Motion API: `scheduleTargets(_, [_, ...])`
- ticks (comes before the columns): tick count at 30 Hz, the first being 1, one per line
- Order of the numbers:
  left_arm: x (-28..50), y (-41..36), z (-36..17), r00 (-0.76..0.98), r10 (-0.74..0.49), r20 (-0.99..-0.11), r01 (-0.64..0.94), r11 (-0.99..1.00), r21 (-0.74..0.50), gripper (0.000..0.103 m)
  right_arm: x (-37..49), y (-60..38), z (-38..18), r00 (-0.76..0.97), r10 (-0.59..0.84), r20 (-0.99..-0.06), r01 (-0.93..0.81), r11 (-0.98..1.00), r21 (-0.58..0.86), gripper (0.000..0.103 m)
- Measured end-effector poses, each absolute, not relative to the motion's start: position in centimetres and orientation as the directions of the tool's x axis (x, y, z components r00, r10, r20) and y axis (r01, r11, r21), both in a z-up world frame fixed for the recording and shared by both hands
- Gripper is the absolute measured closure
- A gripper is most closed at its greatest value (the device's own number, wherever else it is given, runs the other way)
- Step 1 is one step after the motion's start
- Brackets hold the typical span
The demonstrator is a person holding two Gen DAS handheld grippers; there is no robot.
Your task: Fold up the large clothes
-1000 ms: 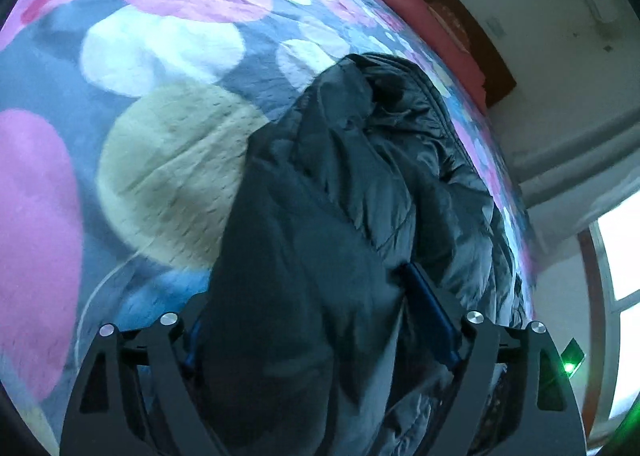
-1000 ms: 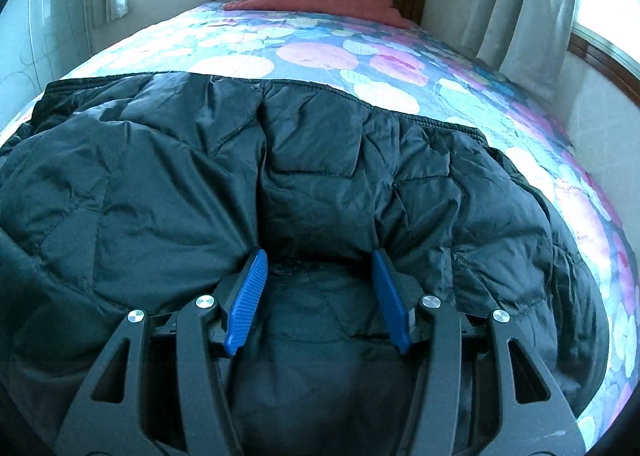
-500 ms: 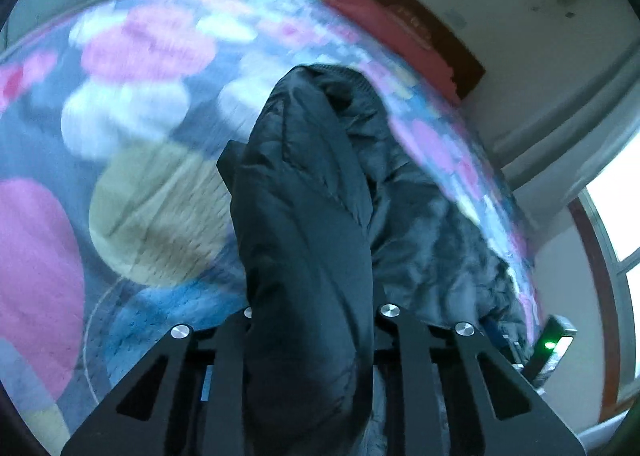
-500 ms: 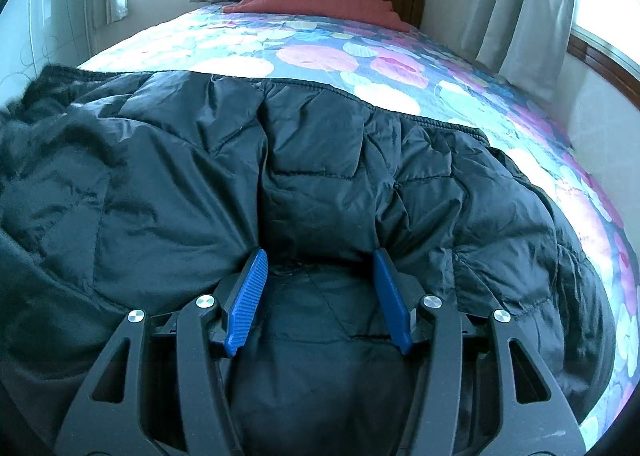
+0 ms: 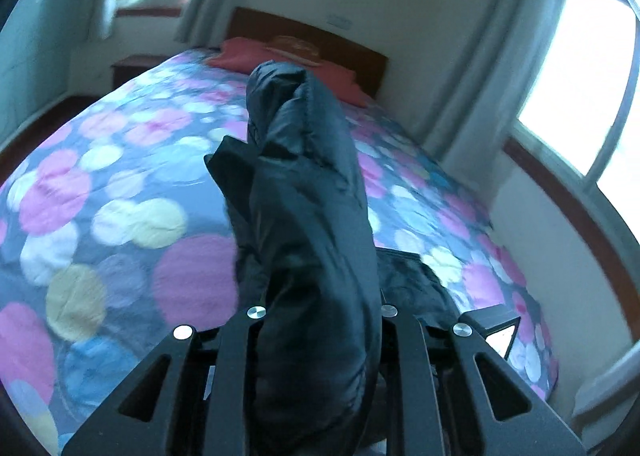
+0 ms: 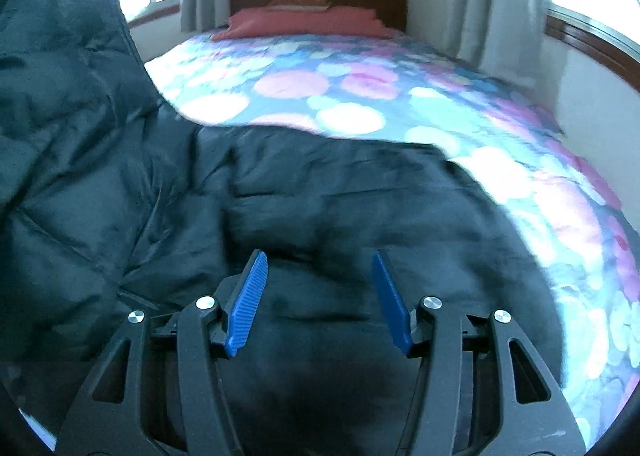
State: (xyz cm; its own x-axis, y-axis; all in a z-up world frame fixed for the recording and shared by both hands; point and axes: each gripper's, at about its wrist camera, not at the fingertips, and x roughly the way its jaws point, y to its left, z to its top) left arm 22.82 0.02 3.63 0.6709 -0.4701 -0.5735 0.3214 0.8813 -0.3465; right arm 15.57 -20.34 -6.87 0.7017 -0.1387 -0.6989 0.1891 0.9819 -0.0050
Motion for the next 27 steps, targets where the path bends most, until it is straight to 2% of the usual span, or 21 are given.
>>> scheduleTargets(2, [22.6, -2.5, 3.8, 0.657, -0.482, -0.579, 0.358, 0.876, -0.324, 0.083, 14.3, -22.5, -6.4, 0.71, -0.157, -0.687, 0.221, 0.975, 0.005, 0.043])
scheduleTargets(6, [22.6, -9.4, 2.3, 0.617, -0.494, -0.612, 0.423, 0.864, -0.271, 0.083, 11.8, -28.2, -6.1, 0.692, -0.217, -0.689, 0.305, 0.952, 0.007, 0.042])
scheduleTargets(15, [23.4, -20.1, -5.9, 0.535, -0.457, -0.711, 0.496, 0.851, -0.174, 0.083, 8.1, -36.5, -8.1, 0.609, -0.315, -0.728, 0.459, 0.889, -0.001, 0.042])
scheduleTargets(20, [23.0, -21.9, -8.6, 0.534, -0.441, -0.721, 0.502, 0.852, -0.148, 0.083, 7.2, -37.6, -9.4, 0.579, -0.323, -0.748, 0.482, 0.876, -0.005, 0.042])
scheduleTargets(23, [22.6, -22.1, -8.2, 0.553, -0.432, -0.713, 0.499, 0.857, -0.132, 0.082, 6.9, -37.6, -9.4, 0.578, -0.321, -0.75, 0.48, 0.877, -0.006, 0.042])
scheduleTargets(26, [22.1, -21.7, -7.0, 0.567, -0.425, -0.705, 0.481, 0.866, -0.135, 0.075, 6.7, -37.4, -9.1, 0.581, -0.323, -0.747, 0.479, 0.878, -0.007, 0.042])
scheduleTargets(27, [21.8, -21.6, -6.6, 0.57, -0.422, -0.705, 0.479, 0.868, -0.132, 0.07, 6.7, -37.3, -9.0, 0.582, -0.324, -0.746, 0.478, 0.878, -0.008, 0.042])
